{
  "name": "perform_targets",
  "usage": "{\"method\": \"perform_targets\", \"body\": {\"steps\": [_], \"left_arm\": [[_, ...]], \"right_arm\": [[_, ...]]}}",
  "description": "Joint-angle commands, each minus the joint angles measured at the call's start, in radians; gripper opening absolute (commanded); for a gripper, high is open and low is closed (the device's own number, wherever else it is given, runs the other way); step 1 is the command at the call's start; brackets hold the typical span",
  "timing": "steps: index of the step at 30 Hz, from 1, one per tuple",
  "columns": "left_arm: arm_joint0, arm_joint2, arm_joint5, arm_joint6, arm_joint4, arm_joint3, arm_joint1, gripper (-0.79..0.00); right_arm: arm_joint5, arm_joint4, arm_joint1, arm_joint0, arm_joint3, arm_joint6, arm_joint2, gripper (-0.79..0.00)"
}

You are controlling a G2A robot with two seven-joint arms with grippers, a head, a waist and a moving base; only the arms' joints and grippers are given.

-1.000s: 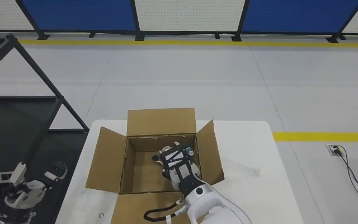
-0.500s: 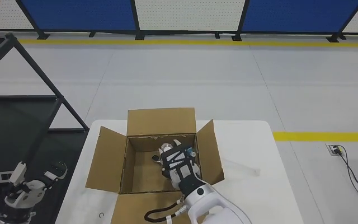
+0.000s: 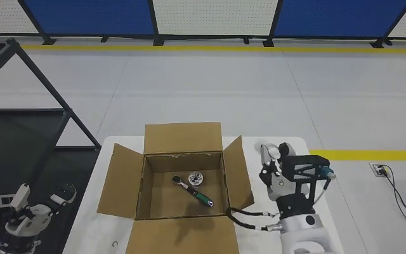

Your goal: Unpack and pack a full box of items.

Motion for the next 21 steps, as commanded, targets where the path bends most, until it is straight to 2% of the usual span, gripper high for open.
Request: {"method": "perform_targets", "body": {"steps": [1,12,21], "left_arm": [[0.000,0.000,0.000,0.000,0.000,0.000,0.000,0.000],[0.000,0.000,0.000,0.000,0.000,0.000,0.000,0.000],[0.000,0.000,0.000,0.000,0.000,0.000,0.000,0.000]], "right_arm": [[0.000,0.008,0.003,-0.030,0.000,0.005,0.064,-0.785],[-0.082,0.192,0.021,-0.231,0.000,0.090,0.406,-0.785],[-0.168,0.371,0.033,-0.315,0.000,0.238,0.560,-0.785]]}}
